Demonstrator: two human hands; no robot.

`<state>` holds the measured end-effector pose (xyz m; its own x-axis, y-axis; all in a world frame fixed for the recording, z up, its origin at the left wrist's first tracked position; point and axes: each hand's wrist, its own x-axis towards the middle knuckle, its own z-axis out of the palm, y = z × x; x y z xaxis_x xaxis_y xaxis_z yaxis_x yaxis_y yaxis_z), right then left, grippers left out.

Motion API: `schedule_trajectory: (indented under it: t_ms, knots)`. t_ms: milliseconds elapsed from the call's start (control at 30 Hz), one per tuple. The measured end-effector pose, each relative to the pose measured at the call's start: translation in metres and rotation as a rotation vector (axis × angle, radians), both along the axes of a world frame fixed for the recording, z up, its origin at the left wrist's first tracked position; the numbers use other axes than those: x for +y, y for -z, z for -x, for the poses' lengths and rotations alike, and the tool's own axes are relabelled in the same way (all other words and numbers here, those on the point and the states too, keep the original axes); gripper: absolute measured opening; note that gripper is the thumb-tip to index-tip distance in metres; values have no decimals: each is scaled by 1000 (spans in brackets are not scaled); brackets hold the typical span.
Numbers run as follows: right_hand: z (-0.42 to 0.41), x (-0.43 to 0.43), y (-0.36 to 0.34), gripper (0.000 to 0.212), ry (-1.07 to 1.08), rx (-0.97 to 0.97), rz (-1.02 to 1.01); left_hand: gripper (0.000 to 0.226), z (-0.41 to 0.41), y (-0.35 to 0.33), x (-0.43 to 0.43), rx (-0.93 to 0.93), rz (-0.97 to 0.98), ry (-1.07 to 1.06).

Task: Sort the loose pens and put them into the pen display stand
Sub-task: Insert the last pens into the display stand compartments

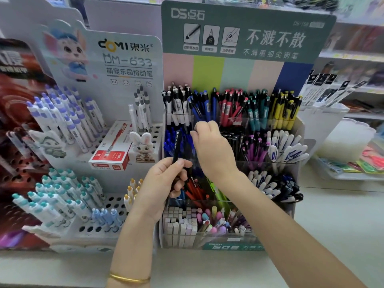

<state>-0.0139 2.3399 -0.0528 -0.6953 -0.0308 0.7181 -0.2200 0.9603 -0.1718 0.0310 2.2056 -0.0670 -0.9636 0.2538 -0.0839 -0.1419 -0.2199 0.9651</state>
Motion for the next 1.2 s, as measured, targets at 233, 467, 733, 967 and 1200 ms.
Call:
schedule_trajectory:
  t_ms: [233,467,733,967,1200]
  knots:
    - [-2,11,10,23,-1,-11,-33,21,1,1,1,15,-19,-16]
    - [-56,26,-9,25,-276,-184,638,22,-2,1,5,88,75,122]
    - [-66,61,-22,15,-272,-235,1052,16,-7,-2,37,145,393,147]
    - [-45,78,-15,8,-115,73,606,36,2,9,59,442,692,-354]
    - [-28,70,-1,11,-73,94,327,43,11,10,72,483,819,-402]
